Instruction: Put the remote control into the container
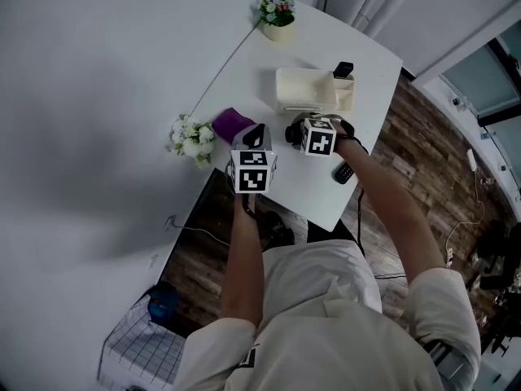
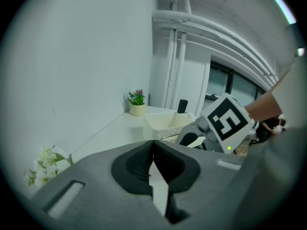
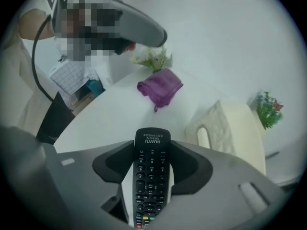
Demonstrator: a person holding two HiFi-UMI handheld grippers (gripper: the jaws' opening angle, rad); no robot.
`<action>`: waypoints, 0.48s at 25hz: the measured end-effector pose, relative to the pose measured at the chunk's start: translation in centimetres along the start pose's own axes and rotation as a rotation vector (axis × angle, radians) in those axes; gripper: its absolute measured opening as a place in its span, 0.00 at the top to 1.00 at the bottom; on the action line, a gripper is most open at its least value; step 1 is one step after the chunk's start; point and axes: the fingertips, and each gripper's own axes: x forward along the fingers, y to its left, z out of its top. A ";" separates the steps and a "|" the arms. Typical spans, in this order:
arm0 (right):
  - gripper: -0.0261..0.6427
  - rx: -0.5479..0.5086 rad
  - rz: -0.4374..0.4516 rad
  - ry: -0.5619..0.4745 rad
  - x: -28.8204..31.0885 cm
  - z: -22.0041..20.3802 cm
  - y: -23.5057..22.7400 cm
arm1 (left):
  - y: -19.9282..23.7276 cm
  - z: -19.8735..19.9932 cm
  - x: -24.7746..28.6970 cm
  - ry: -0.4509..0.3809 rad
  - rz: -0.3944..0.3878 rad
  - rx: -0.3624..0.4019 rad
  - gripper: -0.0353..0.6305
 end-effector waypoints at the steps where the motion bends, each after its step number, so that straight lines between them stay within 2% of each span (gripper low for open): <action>1: 0.61 0.032 -0.039 -0.052 -0.9 0.2 -0.4 | -0.3 0.4 0.3 -0.006 -0.009 0.008 0.94; 5: 0.61 0.211 -0.213 -0.267 -5.1 -0.3 -2.5 | -2.7 2.2 1.8 -0.027 -0.055 0.033 0.94; 10: 0.61 0.576 -0.424 -0.533 -10.7 -4.3 -4.8 | -7.2 4.3 3.5 -0.038 -0.136 0.086 0.94; 12: 0.61 0.690 -0.499 -0.615 -12.6 -6.1 -5.3 | -8.8 4.9 4.0 -0.036 -0.161 0.107 0.94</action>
